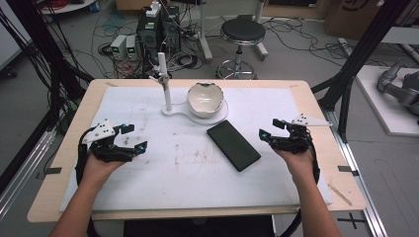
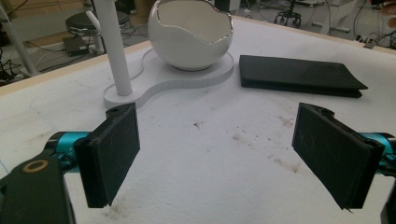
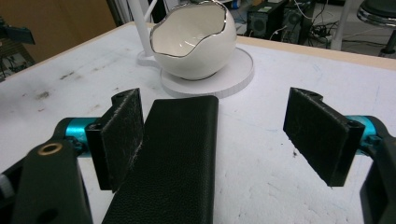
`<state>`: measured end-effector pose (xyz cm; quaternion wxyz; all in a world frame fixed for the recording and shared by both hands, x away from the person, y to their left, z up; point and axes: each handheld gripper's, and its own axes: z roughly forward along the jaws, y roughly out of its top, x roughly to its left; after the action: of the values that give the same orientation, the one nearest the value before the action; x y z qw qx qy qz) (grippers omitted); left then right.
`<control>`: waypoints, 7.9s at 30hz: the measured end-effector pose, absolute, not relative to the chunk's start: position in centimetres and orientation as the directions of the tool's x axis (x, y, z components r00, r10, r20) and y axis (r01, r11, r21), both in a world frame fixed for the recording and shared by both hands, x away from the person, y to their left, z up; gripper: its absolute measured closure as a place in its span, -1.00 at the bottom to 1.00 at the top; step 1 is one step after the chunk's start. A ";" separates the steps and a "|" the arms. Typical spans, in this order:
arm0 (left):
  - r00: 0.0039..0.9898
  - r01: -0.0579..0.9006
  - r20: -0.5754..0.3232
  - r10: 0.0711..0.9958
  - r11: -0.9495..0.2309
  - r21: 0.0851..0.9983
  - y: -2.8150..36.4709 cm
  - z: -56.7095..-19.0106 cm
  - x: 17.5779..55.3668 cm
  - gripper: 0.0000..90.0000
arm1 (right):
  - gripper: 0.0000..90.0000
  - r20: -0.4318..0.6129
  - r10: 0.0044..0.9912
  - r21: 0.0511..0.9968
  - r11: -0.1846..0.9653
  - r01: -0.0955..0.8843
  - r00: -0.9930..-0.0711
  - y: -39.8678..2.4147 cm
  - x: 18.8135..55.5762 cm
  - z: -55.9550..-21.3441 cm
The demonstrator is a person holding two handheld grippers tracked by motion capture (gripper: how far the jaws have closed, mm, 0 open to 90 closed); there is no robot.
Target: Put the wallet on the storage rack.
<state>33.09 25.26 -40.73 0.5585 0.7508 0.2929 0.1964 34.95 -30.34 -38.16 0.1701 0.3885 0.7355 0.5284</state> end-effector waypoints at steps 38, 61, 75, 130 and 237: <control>0.757 0.230 -0.012 0.653 -0.249 0.941 25.2 -41.1 32.7 -0.67 | -0.40 0.255 0.687 0.654 0.395 0.644 -0.680 -27.6 37.5 -44.7; 0.763 0.232 -0.007 0.647 -0.264 0.936 24.8 -41.1 32.6 -0.67 | 0.82 0.257 0.660 0.669 0.406 0.623 -0.706 -27.8 37.1 -43.8; 0.768 0.228 -0.024 0.639 -0.239 0.944 25.2 -41.0 32.6 -0.67 | 0.89 0.179 0.577 0.779 0.412 0.472 -0.797 -28.2 35.1 -39.9; 0.964 0.169 -0.086 0.250 -0.336 0.927 19.7 -35.8 30.8 0.70 | -0.13 0.017 0.453 0.928 0.325 0.182 -0.891 -22.7 31.7 -36.8; 0.606 0.258 0.446 0.659 -0.693 0.673 7.5 -27.6 49.6 0.33 | -0.43 0.153 0.565 0.900 0.259 0.350 -0.811 -26.9 33.0 -40.1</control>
<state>49.64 7.49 -27.56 0.2844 0.8498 0.2697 0.3525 33.01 -26.92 -40.07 0.1004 0.2908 0.7869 0.5349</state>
